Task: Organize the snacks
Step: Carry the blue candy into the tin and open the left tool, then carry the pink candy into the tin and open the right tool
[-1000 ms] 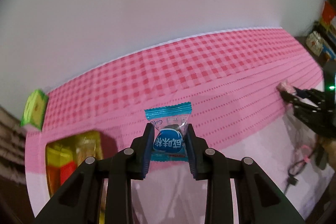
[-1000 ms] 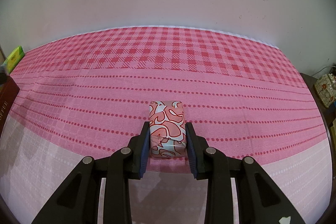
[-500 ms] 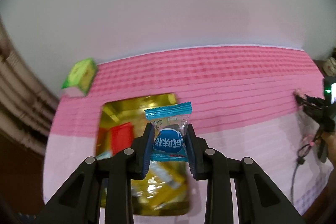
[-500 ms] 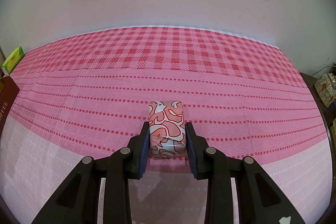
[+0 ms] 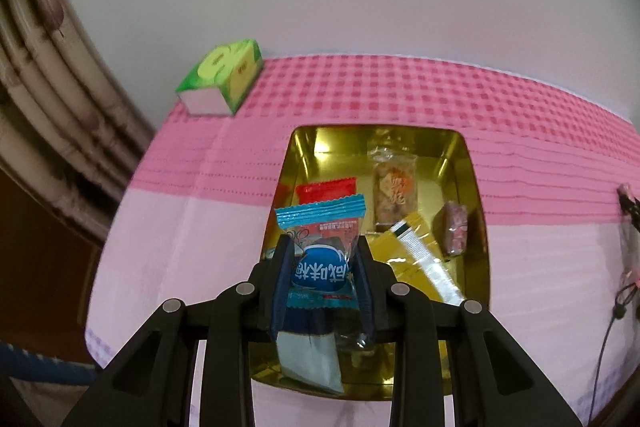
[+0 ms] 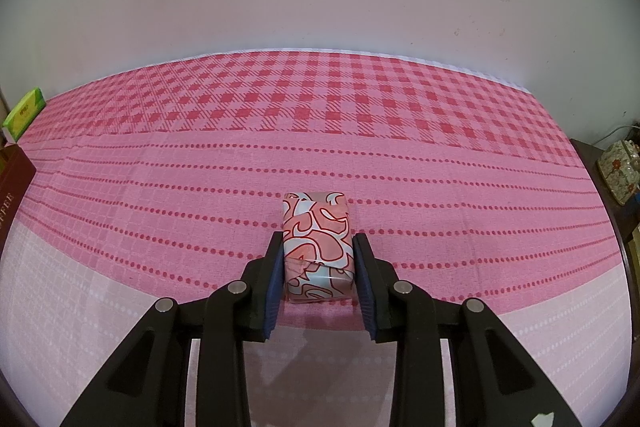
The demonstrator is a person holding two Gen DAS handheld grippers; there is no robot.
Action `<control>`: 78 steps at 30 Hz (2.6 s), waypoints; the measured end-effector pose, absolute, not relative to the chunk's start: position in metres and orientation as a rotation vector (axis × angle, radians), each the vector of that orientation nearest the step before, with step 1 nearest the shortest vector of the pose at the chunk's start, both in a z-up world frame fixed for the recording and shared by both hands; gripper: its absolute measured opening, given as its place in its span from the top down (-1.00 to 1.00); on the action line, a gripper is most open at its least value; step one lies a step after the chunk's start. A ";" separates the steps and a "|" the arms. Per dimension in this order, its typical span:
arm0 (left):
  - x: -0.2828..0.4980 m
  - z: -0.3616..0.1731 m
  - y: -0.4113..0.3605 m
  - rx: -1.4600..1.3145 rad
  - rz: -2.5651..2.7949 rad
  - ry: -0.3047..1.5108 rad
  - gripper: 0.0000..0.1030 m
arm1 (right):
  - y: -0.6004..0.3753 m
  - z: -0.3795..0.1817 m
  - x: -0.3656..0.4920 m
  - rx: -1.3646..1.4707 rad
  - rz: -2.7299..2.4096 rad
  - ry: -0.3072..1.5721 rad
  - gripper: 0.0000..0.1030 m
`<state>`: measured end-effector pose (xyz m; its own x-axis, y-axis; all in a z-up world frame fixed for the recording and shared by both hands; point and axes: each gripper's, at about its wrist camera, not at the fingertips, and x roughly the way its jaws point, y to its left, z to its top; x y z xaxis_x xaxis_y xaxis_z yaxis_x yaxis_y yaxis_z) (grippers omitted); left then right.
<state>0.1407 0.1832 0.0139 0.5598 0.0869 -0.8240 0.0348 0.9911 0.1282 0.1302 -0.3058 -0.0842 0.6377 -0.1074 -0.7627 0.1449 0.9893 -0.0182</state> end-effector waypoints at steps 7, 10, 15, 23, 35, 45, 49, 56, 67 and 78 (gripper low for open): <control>0.150 -0.005 0.192 0.127 0.016 0.995 0.41 | -0.306 -0.085 0.131 0.045 -0.148 0.868 0.38; 0.155 -0.009 0.191 0.131 0.008 0.999 0.41 | -0.306 -0.085 0.131 0.046 -0.155 0.869 0.34; 0.159 -0.017 0.186 0.155 0.002 1.007 0.41 | -0.306 -0.085 0.130 0.045 -0.162 0.869 0.31; 0.160 -0.019 0.184 0.179 0.011 1.014 0.38 | -0.306 -0.085 0.130 0.046 -0.161 0.868 0.31; 0.156 -0.010 0.185 0.187 0.029 1.005 0.23 | -0.306 -0.084 0.130 0.070 -0.171 0.864 0.45; 0.138 0.013 0.188 0.216 0.040 0.930 -0.20 | -0.299 -0.078 0.128 0.066 -0.178 0.883 0.48; 0.128 0.023 0.196 0.198 0.041 0.905 -0.30 | -0.288 -0.064 0.120 0.068 -0.157 0.866 0.48; 0.105 0.033 0.216 0.147 0.052 0.877 -0.40 | -0.241 -0.021 0.106 0.042 -0.051 0.798 0.48; 0.069 0.027 0.248 0.077 0.096 0.891 -0.40 | -0.106 0.025 0.098 -0.023 0.225 0.740 0.48; 0.040 0.015 0.269 0.097 0.159 0.895 -0.40 | 0.030 0.026 0.086 -0.069 0.483 0.766 0.47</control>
